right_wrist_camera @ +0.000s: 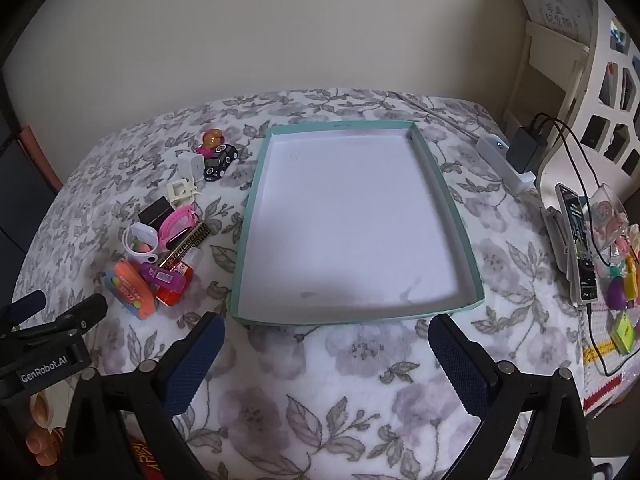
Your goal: Organize rigid objects
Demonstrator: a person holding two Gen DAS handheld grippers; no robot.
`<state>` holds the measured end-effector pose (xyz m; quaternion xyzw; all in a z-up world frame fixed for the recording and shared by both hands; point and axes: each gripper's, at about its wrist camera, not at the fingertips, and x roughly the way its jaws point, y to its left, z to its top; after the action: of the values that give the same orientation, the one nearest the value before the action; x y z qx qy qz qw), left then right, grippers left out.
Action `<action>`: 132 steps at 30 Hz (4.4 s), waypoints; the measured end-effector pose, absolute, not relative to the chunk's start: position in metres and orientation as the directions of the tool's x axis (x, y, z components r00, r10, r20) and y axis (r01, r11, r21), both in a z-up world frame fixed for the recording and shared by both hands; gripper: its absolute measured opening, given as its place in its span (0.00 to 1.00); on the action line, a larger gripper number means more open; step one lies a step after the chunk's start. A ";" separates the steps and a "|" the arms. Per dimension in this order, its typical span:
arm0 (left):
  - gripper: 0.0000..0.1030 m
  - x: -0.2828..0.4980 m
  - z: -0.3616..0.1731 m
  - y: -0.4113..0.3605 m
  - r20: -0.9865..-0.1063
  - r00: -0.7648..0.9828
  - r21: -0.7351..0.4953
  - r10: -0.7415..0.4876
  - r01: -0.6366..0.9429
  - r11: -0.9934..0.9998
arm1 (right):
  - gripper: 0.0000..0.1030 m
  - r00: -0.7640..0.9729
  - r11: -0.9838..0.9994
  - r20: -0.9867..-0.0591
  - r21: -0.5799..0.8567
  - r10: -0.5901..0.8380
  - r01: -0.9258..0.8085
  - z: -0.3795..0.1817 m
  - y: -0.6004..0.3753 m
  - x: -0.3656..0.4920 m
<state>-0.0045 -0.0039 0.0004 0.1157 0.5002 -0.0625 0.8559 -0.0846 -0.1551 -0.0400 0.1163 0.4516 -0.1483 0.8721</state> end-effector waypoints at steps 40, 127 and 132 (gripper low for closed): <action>1.00 -0.003 0.004 0.000 -0.870 0.493 0.135 0.007 0.224 0.965 | 1.00 0.546 0.929 -0.823 0.062 -0.159 0.364 -0.040 -0.154 -0.085; 0.83 0.089 -0.058 0.012 -0.972 0.235 0.030 0.023 0.029 0.999 | 0.87 0.485 0.946 -0.874 0.183 0.031 0.269 -0.067 -0.135 0.037; 0.68 0.087 -0.068 0.010 -0.982 0.183 -0.038 -0.042 0.028 0.999 | 0.83 0.481 0.950 -0.873 0.211 0.077 0.230 -0.070 -0.125 0.039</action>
<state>0.0870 0.0104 -0.0676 -0.0058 0.6387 -0.0228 0.7691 0.0393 -0.1252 -0.0704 0.1515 0.5072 -0.0452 0.8472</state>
